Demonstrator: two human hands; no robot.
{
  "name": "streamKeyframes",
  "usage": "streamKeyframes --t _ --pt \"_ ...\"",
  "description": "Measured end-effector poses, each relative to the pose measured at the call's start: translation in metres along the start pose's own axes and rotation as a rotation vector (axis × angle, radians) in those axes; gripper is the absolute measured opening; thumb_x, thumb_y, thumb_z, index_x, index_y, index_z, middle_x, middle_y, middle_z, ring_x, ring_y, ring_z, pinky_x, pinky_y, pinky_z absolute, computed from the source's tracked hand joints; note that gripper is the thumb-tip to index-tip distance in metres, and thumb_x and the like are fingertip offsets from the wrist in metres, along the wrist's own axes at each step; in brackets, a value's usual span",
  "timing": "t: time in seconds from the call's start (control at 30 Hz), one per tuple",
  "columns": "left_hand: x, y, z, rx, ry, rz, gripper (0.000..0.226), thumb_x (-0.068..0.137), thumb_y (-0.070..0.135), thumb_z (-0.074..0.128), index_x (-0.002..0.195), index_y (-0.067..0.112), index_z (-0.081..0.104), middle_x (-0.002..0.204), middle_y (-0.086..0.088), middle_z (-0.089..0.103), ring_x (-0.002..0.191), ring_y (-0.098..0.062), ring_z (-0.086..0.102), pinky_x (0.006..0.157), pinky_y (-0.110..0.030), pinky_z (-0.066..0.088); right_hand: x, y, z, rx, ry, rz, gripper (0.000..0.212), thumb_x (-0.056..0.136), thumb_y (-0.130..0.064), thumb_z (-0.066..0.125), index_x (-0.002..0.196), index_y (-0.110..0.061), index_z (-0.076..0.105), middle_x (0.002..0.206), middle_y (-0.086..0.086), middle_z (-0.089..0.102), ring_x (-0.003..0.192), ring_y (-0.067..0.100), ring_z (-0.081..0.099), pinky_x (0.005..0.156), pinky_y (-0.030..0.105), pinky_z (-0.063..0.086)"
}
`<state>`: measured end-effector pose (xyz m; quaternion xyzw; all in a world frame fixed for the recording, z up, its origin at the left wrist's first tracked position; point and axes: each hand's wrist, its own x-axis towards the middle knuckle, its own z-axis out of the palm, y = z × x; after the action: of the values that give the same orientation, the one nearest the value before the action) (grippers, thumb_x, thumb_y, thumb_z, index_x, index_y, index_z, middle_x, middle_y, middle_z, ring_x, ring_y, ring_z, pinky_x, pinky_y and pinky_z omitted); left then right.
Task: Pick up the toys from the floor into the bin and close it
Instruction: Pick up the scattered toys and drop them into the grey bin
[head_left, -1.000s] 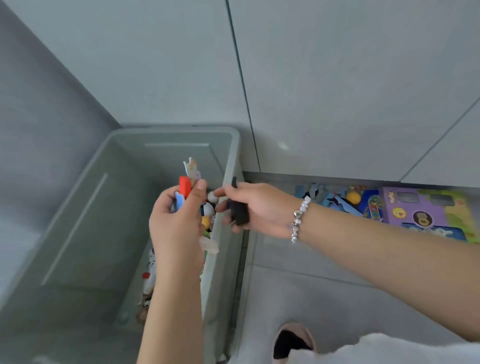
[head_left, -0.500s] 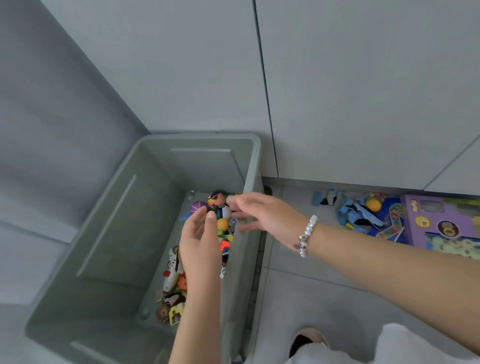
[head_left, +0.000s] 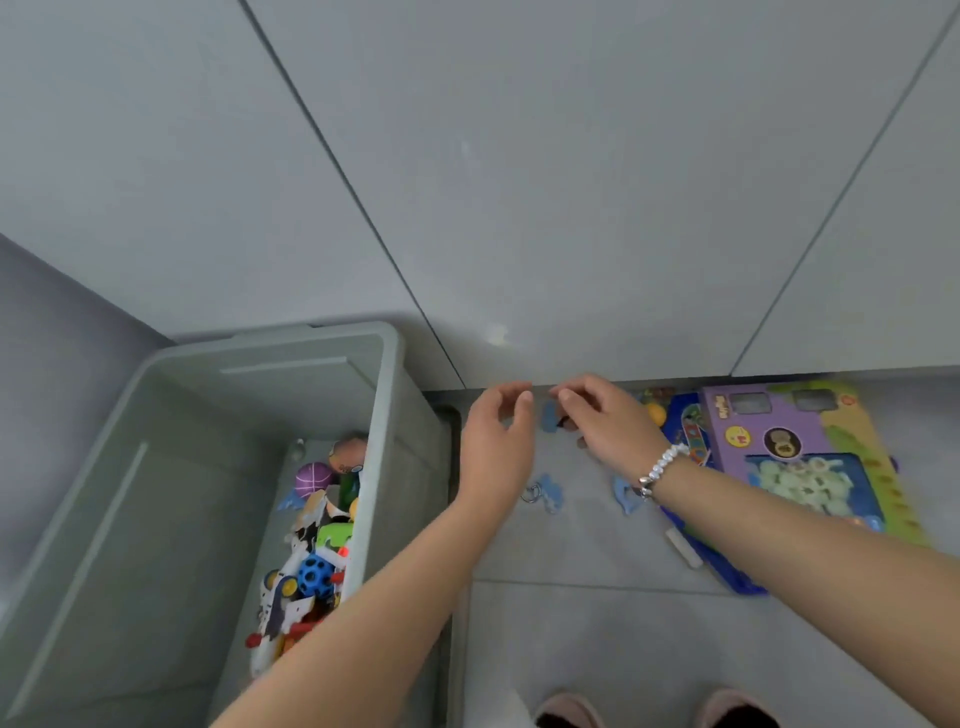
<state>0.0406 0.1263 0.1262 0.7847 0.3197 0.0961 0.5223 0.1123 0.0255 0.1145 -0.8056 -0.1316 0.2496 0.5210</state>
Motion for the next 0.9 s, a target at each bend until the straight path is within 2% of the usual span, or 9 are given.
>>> streamKeyframes --t 0.07,0.13,0.23,0.37,0.4,0.53,0.7,0.8,0.9 --pt "0.020 -0.007 0.023 0.092 -0.101 -0.030 0.017 0.096 0.023 0.048 0.108 0.018 0.059 0.103 0.008 0.060 0.089 -0.001 0.053 0.066 -0.005 0.037 0.018 0.018 -0.014 -0.126 -0.004 0.020 0.022 0.096 -0.025 0.044 0.104 -0.012 0.060 0.092 -0.001 0.061 0.085 0.015 0.056 0.064 0.019 0.041" --pt "0.037 -0.019 0.046 0.176 -0.170 -0.063 0.025 0.097 0.023 0.047 0.117 0.013 0.057 0.114 0.001 0.060 0.097 -0.008 0.054 0.074 -0.014 0.038 0.035 0.036 -0.026 -0.301 -0.061 0.075 0.027 0.096 -0.026 0.043 0.105 -0.007 0.060 0.094 0.006 0.062 0.086 0.019 0.056 0.060 0.021 0.037" --pt "0.060 -0.041 0.079 0.258 -0.226 -0.079 0.037 0.097 0.027 0.046 0.129 0.010 0.051 0.129 -0.006 0.054 0.115 -0.018 0.052 0.089 -0.023 0.038 0.055 0.063 -0.039 -0.476 -0.106 0.141 0.036 0.096 -0.024 0.044 0.105 0.006 0.061 0.102 0.022 0.065 0.095 0.034 0.060 0.073 0.034 0.046" --pt "0.086 -0.071 0.119 0.331 -0.244 -0.025 0.041 0.097 0.031 0.046 0.133 0.011 0.047 0.134 -0.009 0.050 0.126 -0.024 0.044 0.104 -0.036 0.037 0.080 0.111 -0.045 -0.584 -0.107 0.178 0.021 0.093 -0.026 0.048 0.095 -0.009 0.060 0.106 0.015 0.058 0.106 0.032 0.054 0.080 0.031 0.041" --pt "0.091 -0.079 0.127 0.363 -0.247 -0.009 0.042 0.097 0.031 0.045 0.134 0.012 0.045 0.137 -0.008 0.048 0.129 -0.024 0.041 0.106 -0.037 0.034 0.085 0.124 -0.045 -0.608 -0.104 0.182 0.023 0.092 -0.027 0.050 0.102 -0.008 0.060 0.113 0.015 0.057 0.109 0.032 0.052 0.083 0.031 0.041" --pt "0.106 -0.116 0.148 0.498 -0.250 0.044 0.048 0.097 0.039 0.042 0.140 0.020 0.039 0.152 -0.002 0.030 0.140 -0.021 0.023 0.112 -0.040 0.016 0.093 0.161 -0.042 -0.599 -0.054 0.178 0.054 0.092 -0.026 0.053 0.140 -0.009 0.036 0.142 0.013 0.038 0.129 0.029 0.037 0.106 0.031 0.029" --pt "0.120 -0.150 0.153 0.542 -0.340 0.145 0.049 0.096 0.044 0.041 0.142 0.031 0.035 0.155 0.004 0.023 0.142 -0.017 0.016 0.111 -0.037 0.010 0.103 0.190 -0.028 -0.645 -0.067 0.099 0.061 0.090 -0.032 0.055 0.144 -0.017 0.030 0.150 0.008 0.027 0.136 0.029 0.027 0.111 0.034 0.023" --pt "0.121 -0.163 0.152 0.586 -0.377 0.251 0.050 0.095 0.047 0.042 0.142 0.033 0.037 0.150 0.003 0.031 0.138 -0.020 0.022 0.107 -0.036 0.016 0.106 0.200 -0.023 -0.734 -0.054 0.053 0.063 0.088 -0.038 0.056 0.143 -0.022 0.031 0.149 0.004 0.029 0.133 0.028 0.029 0.109 0.034 0.023" --pt "0.117 -0.171 0.154 0.413 -0.382 0.227 0.049 0.094 0.036 0.051 0.140 0.025 0.041 0.138 -0.004 0.041 0.131 -0.021 0.032 0.108 -0.035 0.027 0.108 0.202 -0.021 -0.695 -0.051 0.066 0.065 0.085 -0.039 0.061 0.142 -0.023 0.034 0.144 0.006 0.034 0.128 0.029 0.030 0.106 0.033 0.026"
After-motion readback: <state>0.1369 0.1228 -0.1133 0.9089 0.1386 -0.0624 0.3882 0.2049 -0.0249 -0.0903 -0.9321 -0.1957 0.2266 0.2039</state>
